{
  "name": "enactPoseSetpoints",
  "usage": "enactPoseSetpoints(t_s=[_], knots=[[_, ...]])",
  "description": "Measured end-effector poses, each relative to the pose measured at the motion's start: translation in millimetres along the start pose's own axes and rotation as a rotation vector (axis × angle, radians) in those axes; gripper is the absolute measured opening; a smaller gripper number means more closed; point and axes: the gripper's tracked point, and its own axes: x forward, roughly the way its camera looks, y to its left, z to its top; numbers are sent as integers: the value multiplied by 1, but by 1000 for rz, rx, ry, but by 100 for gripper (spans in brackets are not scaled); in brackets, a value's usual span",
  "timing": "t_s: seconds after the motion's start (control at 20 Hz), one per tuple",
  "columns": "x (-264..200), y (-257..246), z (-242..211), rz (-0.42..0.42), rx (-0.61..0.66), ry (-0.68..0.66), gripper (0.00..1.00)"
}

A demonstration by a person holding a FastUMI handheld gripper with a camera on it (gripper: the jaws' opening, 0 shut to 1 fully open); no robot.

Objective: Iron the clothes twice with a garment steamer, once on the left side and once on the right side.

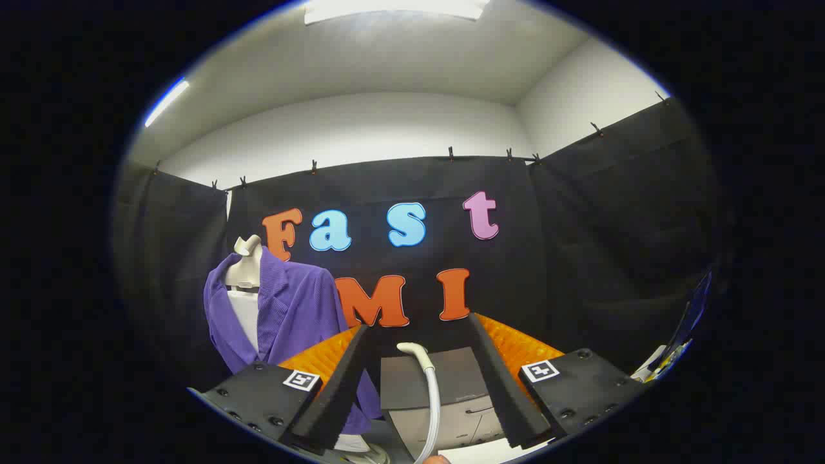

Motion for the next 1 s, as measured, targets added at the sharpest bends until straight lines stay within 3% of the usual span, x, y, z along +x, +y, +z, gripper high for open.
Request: enactPoseSetpoints(t_s=[1.0], knots=[[23, 0, -15, 7, 23, 12, 98]])
